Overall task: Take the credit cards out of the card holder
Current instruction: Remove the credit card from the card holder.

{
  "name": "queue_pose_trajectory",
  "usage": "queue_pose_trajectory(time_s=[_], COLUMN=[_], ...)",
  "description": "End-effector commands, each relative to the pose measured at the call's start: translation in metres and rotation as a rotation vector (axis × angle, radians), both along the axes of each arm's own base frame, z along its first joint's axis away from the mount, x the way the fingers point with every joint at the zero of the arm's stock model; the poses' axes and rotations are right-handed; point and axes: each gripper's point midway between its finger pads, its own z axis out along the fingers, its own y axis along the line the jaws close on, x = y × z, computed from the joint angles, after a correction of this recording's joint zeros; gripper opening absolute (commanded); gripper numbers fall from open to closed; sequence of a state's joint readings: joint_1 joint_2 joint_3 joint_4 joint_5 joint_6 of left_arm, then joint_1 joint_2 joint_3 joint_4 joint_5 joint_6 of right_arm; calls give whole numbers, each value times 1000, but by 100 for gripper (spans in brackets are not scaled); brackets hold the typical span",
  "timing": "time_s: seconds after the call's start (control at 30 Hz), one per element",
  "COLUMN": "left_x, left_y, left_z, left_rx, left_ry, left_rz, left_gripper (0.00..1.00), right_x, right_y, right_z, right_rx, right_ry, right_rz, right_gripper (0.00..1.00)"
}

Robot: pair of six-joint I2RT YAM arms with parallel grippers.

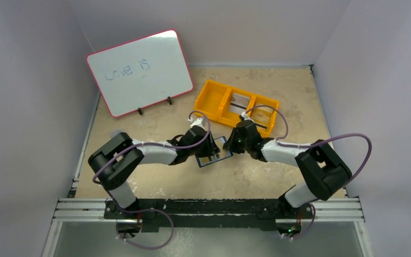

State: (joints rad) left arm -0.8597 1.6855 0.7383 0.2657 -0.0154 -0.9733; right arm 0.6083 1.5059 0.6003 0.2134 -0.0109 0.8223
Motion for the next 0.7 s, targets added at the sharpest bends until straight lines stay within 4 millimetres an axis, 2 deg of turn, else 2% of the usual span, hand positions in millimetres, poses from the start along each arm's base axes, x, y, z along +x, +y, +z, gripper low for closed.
queue_pose_trajectory(time_s=[0.0, 0.17, 0.3, 0.47, 0.67], left_x=[8, 8, 10, 10, 2], left_y=[8, 23, 38, 32, 31], left_z=[-9, -24, -26, -13, -16], left_rx=[56, 117, 179, 158, 136], left_ry=[-6, 12, 5, 1, 43], left_rz=[56, 123, 176, 169, 178], left_gripper=[40, 40, 41, 41, 42], right_x=[-39, -39, -41, -33, -35], right_y=[-32, -31, -32, -31, -28], right_z=[-56, -56, -56, -51, -47], right_rx=[-154, -154, -160, -177, -159], right_ry=[175, 176, 176, 127, 123], right_rz=[-9, 6, 20, 48, 68], right_gripper=[13, 9, 7, 4, 3])
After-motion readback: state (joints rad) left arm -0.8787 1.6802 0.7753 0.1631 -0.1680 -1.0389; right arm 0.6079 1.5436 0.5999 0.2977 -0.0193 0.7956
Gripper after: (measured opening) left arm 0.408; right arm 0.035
